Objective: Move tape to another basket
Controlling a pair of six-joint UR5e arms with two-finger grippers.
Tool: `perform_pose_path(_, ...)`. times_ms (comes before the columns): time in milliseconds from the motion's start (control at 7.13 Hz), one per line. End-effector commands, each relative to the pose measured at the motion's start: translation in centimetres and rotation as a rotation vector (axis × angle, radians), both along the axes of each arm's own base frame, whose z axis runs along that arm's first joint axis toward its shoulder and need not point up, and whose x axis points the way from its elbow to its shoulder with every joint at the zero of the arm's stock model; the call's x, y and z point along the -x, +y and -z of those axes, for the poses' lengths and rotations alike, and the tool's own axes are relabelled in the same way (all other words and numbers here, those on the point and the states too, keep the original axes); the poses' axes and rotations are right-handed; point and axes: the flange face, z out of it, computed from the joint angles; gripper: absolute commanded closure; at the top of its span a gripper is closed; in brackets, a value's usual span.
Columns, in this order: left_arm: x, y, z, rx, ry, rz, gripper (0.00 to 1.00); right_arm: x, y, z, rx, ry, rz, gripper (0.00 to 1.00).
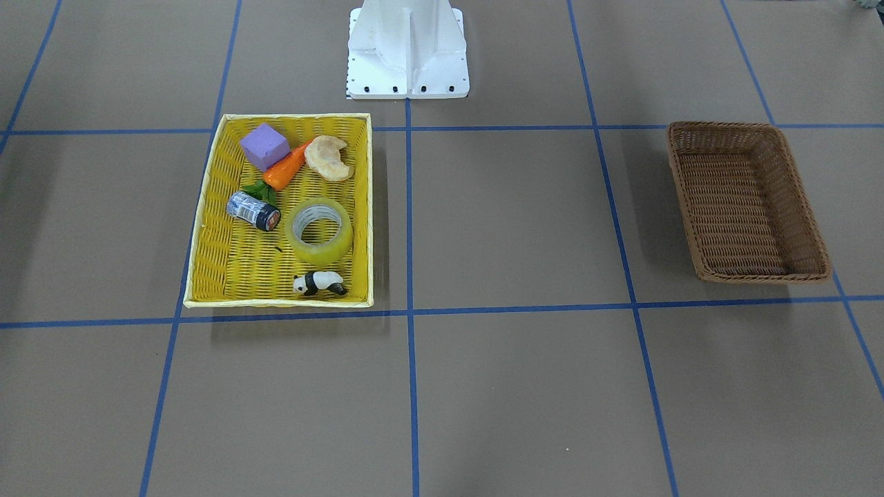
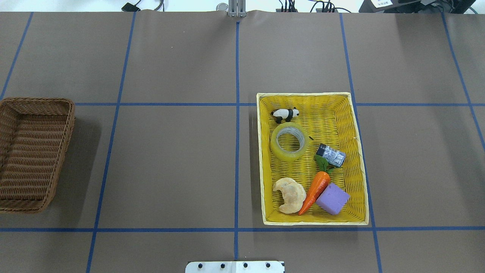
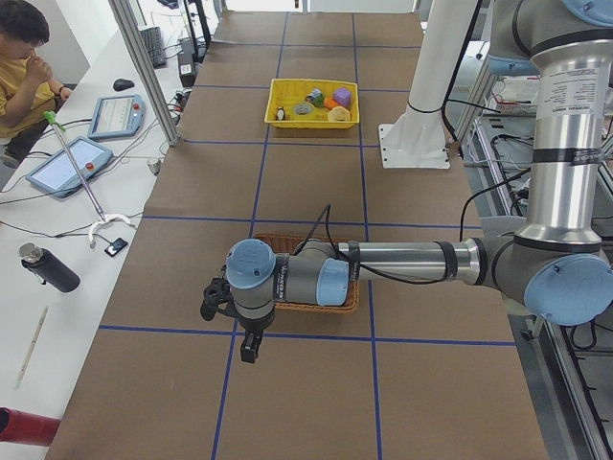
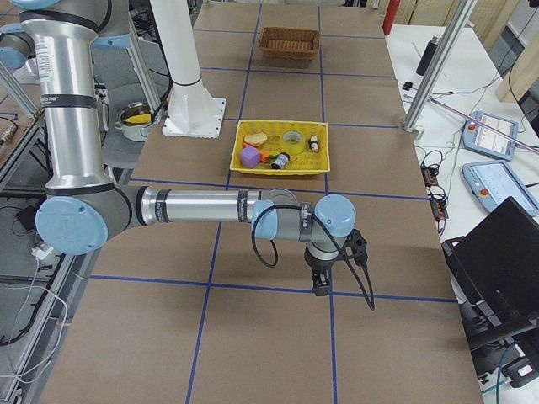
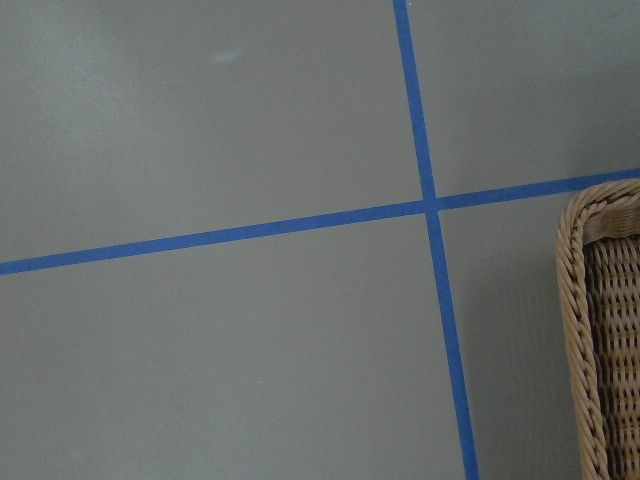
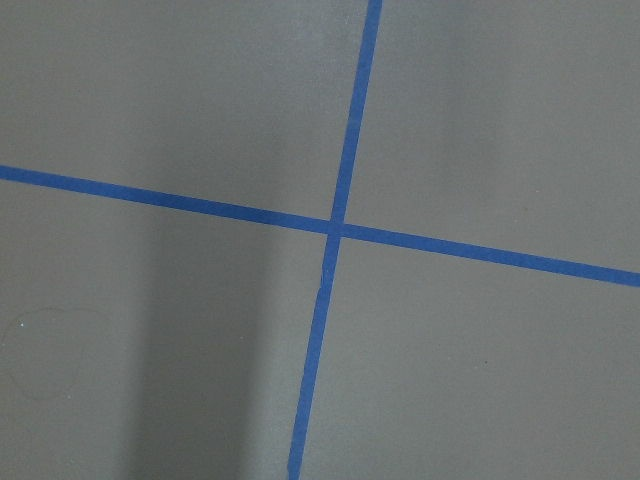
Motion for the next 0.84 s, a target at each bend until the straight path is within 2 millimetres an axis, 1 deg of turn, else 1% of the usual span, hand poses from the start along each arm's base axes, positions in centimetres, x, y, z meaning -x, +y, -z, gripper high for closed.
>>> perform_pose_path(0, 0.0, 0.0, 0.2, -0.008, 0.000, -0.001, 0.01, 0.0, 0.0, -0.1, 0.001, 0.002, 0.000, 0.00)
perform_pose_path(280, 0.0, -0.1, 0.3, -0.015, -0.002, 0.001, 0.00, 0.0, 0.1, -0.2, 0.005, 0.002, 0.000, 0.00)
perform_pose_path(421, 0.0, -0.2, 0.4, -0.014, -0.005, 0.001, 0.01, 0.0, 0.4, -0.7, 0.016, 0.005, -0.001, 0.00)
perform_pose_path(561, 0.0, -0.5, 0.8, -0.018, -0.003, 0.005, 0.01, 0.0, 0.2, -0.9, 0.019, -0.001, -0.001, 0.00)
perform_pose_path(701, 0.0, -0.8, 1.3, -0.031, -0.002, 0.006, 0.01, 0.0, -0.6, 0.4, -0.006, -0.002, -0.001, 0.00)
